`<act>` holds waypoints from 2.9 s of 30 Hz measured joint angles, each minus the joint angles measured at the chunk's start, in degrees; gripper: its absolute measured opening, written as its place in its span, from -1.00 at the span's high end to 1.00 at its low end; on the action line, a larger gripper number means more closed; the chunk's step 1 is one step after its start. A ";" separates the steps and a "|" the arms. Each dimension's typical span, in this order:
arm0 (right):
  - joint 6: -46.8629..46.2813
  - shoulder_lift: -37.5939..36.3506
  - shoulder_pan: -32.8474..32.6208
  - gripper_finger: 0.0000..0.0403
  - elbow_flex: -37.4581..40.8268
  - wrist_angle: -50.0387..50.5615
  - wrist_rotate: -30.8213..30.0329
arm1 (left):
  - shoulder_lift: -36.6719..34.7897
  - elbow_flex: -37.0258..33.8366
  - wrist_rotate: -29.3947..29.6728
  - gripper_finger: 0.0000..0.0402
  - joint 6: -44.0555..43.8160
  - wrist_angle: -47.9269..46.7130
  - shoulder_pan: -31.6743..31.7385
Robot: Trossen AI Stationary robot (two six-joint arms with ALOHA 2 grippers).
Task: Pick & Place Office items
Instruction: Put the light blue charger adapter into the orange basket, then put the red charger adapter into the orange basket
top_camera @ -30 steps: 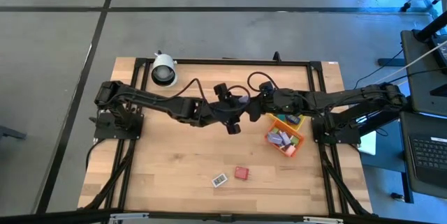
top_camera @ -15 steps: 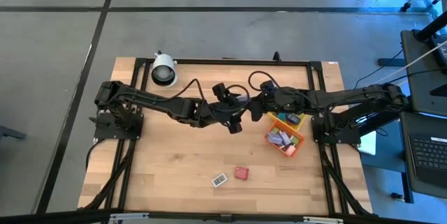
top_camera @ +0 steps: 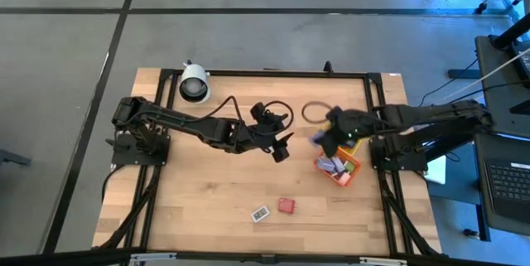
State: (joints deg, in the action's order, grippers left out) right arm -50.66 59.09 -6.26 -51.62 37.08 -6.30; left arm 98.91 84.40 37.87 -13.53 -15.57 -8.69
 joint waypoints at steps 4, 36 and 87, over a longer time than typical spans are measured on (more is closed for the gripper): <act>-4.26 0.18 -5.65 0.42 0.00 10.99 2.16 | -0.02 0.00 -0.04 -0.31 -3.27 -1.56 0.00; -11.45 21.26 -15.48 0.30 0.00 22.75 -9.34 | -0.07 -0.02 -0.47 -0.31 -11.39 -5.76 -2.45; 0.69 36.52 -30.38 -0.54 -10.43 -19.78 -9.97 | -0.07 -0.04 -24.68 -0.31 -44.83 -43.39 -23.07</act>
State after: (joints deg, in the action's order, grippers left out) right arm -49.97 95.60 -36.64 -62.04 17.30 -16.27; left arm 98.85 84.36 13.19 -58.36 -58.96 -31.76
